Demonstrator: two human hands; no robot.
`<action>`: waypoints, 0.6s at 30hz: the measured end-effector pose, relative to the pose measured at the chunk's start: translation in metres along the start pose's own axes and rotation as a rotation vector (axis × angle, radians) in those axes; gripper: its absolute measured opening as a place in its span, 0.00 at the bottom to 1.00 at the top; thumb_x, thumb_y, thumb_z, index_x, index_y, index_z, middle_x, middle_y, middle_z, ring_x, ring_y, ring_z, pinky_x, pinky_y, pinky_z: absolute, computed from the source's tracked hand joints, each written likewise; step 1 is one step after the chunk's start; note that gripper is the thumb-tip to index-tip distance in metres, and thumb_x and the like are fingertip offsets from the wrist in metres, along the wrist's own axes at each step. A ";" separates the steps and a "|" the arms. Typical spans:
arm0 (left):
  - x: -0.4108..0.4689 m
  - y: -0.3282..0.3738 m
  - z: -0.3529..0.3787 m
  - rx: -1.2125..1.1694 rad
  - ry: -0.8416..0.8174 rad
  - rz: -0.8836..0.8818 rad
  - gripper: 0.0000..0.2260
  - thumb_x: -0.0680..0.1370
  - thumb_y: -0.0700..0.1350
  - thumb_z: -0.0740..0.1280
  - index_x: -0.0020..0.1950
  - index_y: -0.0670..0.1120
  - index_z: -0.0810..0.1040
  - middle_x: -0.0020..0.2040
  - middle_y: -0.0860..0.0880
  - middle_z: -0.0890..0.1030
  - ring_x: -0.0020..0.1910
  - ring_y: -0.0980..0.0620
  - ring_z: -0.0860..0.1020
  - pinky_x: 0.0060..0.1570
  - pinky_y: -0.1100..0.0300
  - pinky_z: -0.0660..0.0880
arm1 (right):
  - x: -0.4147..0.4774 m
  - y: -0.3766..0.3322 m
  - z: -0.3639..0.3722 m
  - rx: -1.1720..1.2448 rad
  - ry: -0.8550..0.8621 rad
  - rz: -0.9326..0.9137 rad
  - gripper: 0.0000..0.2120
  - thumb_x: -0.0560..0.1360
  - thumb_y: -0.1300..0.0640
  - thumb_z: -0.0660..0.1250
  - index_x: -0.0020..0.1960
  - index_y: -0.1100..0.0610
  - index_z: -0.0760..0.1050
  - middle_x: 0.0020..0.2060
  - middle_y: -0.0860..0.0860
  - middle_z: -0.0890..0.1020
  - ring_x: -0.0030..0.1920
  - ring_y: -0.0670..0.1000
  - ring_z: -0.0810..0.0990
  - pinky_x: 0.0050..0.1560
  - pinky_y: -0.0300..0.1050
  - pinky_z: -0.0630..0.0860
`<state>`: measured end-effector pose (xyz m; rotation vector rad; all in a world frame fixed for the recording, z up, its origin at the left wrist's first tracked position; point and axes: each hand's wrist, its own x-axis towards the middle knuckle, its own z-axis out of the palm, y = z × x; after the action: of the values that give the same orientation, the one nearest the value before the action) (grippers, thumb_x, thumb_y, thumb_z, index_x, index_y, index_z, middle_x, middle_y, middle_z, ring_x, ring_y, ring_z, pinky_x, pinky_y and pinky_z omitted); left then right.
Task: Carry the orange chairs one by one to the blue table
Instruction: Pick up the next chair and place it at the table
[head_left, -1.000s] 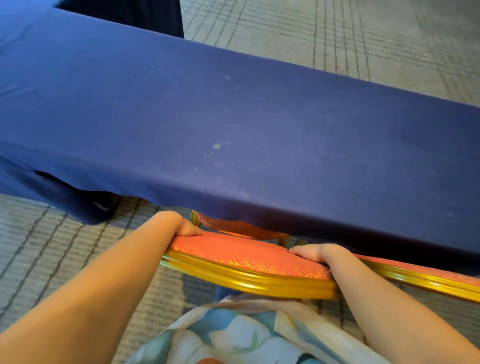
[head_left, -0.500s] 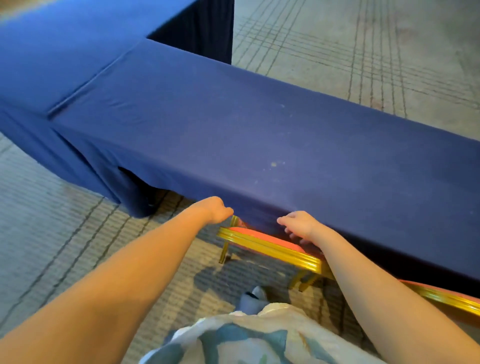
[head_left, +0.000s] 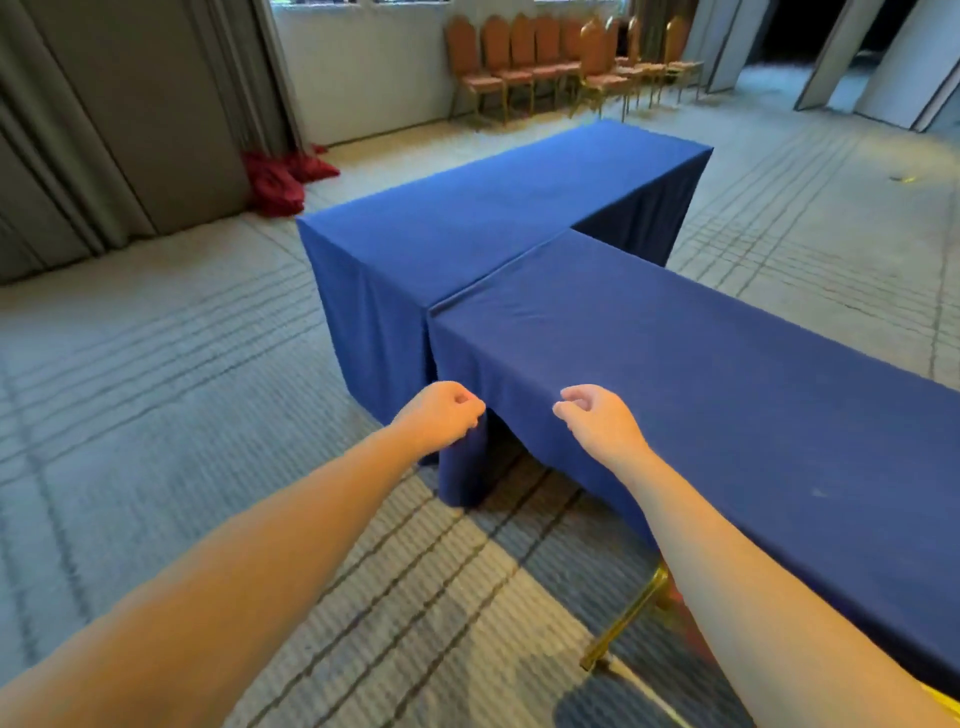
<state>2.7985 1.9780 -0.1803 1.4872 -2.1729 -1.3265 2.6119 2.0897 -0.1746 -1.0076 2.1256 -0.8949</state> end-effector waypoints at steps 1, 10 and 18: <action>-0.006 -0.008 -0.025 -0.041 0.044 -0.014 0.09 0.73 0.50 0.63 0.40 0.46 0.78 0.38 0.49 0.83 0.37 0.46 0.80 0.43 0.51 0.78 | 0.005 -0.020 0.015 -0.010 -0.017 -0.035 0.18 0.77 0.53 0.65 0.66 0.54 0.74 0.59 0.50 0.79 0.59 0.51 0.77 0.64 0.49 0.72; -0.014 -0.080 -0.184 -0.270 0.382 -0.118 0.09 0.80 0.45 0.61 0.56 0.43 0.78 0.46 0.48 0.81 0.41 0.52 0.78 0.36 0.63 0.71 | 0.061 -0.171 0.123 -0.039 -0.217 -0.244 0.19 0.76 0.49 0.66 0.66 0.50 0.73 0.51 0.45 0.78 0.51 0.48 0.78 0.58 0.53 0.77; 0.050 -0.103 -0.299 -0.299 0.584 -0.150 0.11 0.81 0.45 0.62 0.59 0.42 0.77 0.49 0.45 0.81 0.44 0.52 0.77 0.38 0.62 0.71 | 0.170 -0.295 0.196 -0.113 -0.332 -0.442 0.20 0.78 0.51 0.65 0.69 0.54 0.71 0.53 0.46 0.76 0.51 0.47 0.75 0.50 0.43 0.70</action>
<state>3.0187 1.7595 -0.1001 1.6702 -1.4620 -1.0229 2.7899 1.7479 -0.0996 -1.6039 1.7182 -0.7441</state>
